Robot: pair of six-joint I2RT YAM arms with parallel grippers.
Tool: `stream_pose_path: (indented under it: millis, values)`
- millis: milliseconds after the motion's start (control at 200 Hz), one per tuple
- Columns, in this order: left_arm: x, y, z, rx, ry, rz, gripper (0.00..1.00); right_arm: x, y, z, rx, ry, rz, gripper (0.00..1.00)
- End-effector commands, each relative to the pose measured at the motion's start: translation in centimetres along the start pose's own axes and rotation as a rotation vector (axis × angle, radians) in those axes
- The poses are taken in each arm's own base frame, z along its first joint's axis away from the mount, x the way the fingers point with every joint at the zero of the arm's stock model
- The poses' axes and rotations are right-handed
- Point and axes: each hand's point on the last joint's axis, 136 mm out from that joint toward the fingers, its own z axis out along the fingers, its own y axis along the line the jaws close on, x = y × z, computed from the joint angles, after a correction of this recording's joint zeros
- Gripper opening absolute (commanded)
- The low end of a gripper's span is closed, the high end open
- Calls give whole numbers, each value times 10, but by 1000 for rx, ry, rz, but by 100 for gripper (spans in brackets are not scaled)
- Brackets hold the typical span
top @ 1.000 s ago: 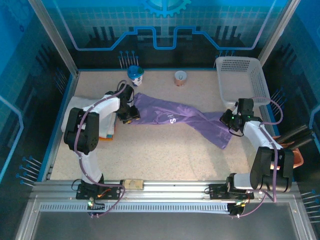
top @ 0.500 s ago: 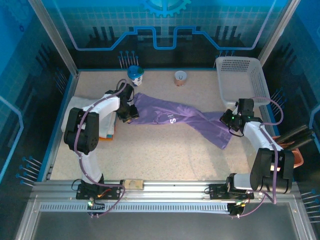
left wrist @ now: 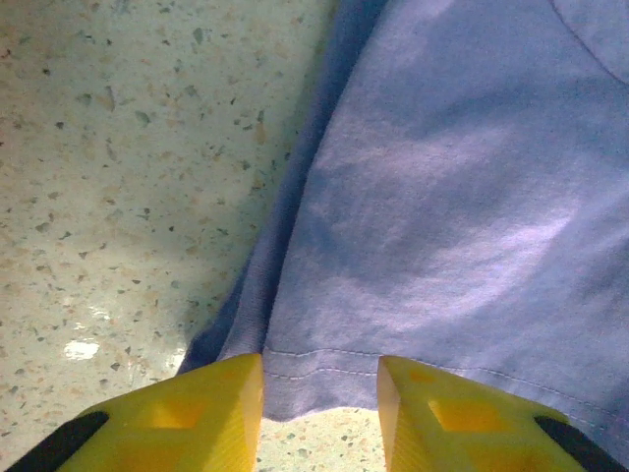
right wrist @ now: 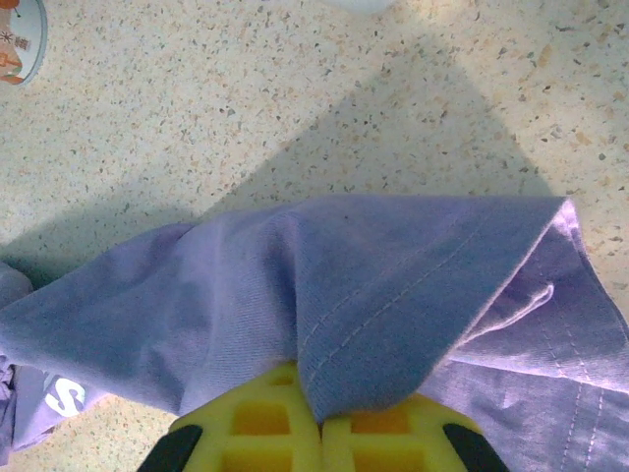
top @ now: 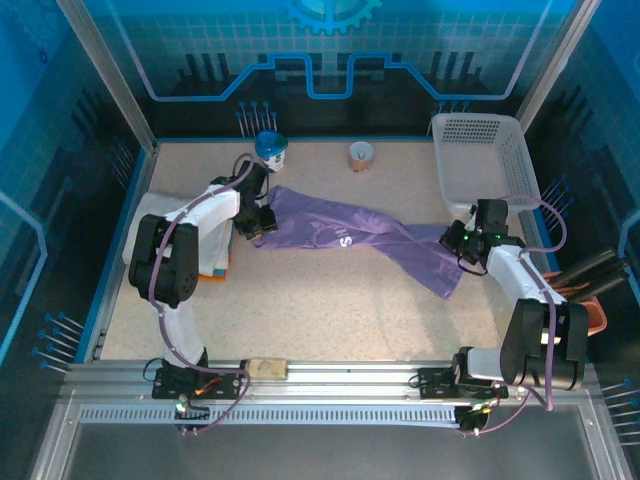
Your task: Fold and stack the t-shirts
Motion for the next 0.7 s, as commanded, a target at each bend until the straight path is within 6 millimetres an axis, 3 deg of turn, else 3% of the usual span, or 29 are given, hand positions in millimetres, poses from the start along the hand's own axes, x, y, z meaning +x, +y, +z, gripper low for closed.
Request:
stream_pose_path:
  millis: [0, 500, 695]
  values:
    - [8, 7, 3, -48, 25, 20, 38, -5, -2, -5, -2, -25, -3, 0]
    - [13, 6, 21, -60, 57, 21, 38, -4, -3, -4, 1, -23, -2, 0]
    - [11, 5, 22, -59, 52, 22, 29, -4, -2, -4, -5, -25, 0, 0]
